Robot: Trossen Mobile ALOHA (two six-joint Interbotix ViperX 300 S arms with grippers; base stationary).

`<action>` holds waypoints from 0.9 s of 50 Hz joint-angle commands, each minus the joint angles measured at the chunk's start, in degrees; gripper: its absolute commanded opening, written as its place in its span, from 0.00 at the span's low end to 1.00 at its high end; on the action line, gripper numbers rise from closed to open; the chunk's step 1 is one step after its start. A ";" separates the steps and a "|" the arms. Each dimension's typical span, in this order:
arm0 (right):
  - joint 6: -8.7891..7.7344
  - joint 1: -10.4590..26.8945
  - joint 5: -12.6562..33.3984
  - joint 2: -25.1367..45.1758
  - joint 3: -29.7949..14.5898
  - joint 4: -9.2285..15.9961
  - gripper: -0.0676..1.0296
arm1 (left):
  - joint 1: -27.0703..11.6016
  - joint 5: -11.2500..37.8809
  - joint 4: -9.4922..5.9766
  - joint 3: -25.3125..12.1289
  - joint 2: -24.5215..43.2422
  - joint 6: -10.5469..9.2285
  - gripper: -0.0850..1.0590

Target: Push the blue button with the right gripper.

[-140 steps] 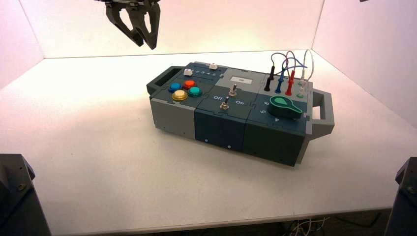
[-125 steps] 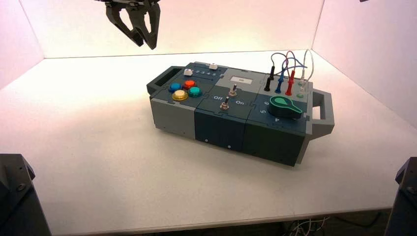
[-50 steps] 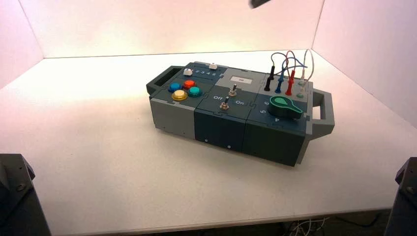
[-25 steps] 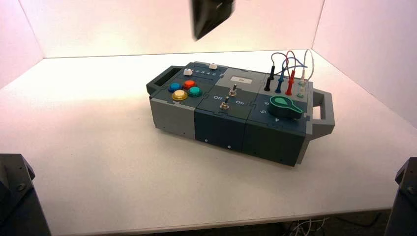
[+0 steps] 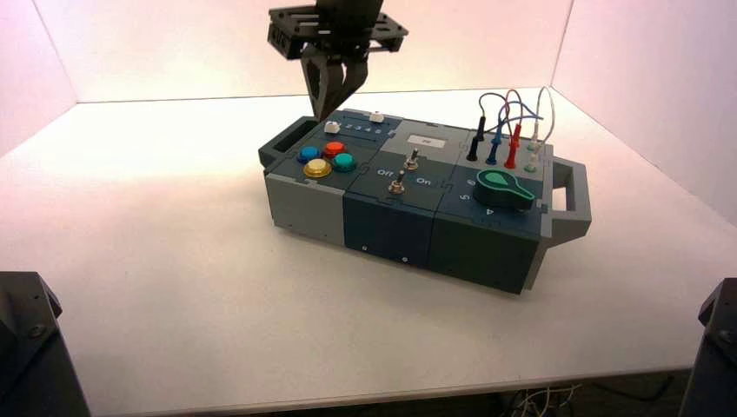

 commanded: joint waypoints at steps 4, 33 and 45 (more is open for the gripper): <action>-0.53 1.67 0.09 0.44 -2.81 0.09 0.04 | 0.70 -0.53 0.09 -0.79 -0.97 0.18 0.53; -0.53 2.02 0.97 4.04 -4.22 0.09 0.04 | 0.70 -0.53 0.09 -0.70 -1.32 0.18 0.53; -0.53 2.02 1.05 5.62 -5.45 -0.09 0.04 | 0.70 -0.62 0.09 -0.70 -1.32 0.18 0.53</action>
